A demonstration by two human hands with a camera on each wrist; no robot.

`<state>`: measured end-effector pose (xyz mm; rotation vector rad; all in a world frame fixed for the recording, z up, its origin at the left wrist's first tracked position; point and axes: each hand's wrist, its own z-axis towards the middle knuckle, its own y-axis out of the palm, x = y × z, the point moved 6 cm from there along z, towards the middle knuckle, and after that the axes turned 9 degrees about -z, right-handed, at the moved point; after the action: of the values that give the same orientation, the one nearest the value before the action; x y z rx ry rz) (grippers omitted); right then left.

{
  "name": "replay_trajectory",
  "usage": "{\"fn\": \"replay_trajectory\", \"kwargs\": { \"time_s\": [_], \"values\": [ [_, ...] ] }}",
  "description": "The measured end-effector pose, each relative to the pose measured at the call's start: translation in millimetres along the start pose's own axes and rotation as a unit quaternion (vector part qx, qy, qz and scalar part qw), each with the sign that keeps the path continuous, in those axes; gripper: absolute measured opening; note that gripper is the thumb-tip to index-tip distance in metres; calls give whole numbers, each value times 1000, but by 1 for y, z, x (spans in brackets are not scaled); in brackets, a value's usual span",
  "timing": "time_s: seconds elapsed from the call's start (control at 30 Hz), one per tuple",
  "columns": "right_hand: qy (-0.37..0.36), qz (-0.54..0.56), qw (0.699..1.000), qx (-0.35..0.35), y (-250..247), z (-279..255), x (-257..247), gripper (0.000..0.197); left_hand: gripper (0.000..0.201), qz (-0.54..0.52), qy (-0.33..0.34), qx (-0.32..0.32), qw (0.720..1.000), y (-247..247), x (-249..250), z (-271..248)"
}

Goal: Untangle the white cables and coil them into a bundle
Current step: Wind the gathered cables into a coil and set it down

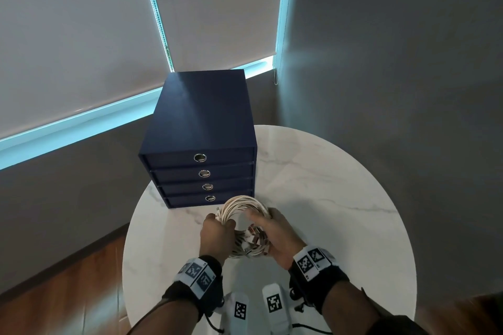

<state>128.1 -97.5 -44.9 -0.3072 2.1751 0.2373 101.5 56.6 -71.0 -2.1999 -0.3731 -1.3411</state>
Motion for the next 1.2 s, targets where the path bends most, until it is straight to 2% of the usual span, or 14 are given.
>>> {"fn": "replay_trajectory", "kwargs": {
  "time_s": [0.1, 0.23, 0.43, 0.57, 0.67, 0.73, 0.8, 0.83, 0.9, 1.03, 1.1, 1.2],
  "values": [
    [-75, -67, 994, 35, 0, -1, -8, 63, 22, -22, -10, 6, 1000, -1, 1, 1],
    [-136, -144, 978, 67, -3, -1, -12, 55, 18, -38, -8, 15, 999, -1, 6, 1],
    [-135, -122, 983, 13, 1, 1, 0, 49, 15, -24, -18, 4, 1000, -5, 4, 2],
    [-156, -133, 979, -8, -2, -4, 3, 48, 20, -18, -26, -3, 999, -5, -2, 0],
    [-187, -90, 978, -30, -2, -15, 3, 68, 22, -52, -37, 17, 998, -9, -3, -1],
    [-208, -128, 969, -32, 4, -18, 4, 91, 24, -87, -49, 34, 994, -8, -5, -1],
    [-213, -180, 960, 20, 4, -17, 3, 106, 34, -114, -62, 27, 991, -3, -10, -1],
    [-214, -191, 956, 59, 1, -16, -1, 101, 37, -122, -69, 16, 990, 2, -12, -2],
    [-210, -207, 946, 134, -8, -15, -10, 74, 31, -110, -58, -2, 992, 6, -3, -12],
    [-207, -203, 931, 223, -23, -10, -14, 26, 21, -92, -25, -20, 995, 7, 13, -28],
    [-200, -186, 928, 255, -29, -5, -10, 19, 23, -79, -13, -35, 996, 9, 18, -31],
    [-191, -154, 929, 276, -38, 4, -4, 22, 39, -84, -2, -70, 994, 11, 24, -33]
  ]
}}
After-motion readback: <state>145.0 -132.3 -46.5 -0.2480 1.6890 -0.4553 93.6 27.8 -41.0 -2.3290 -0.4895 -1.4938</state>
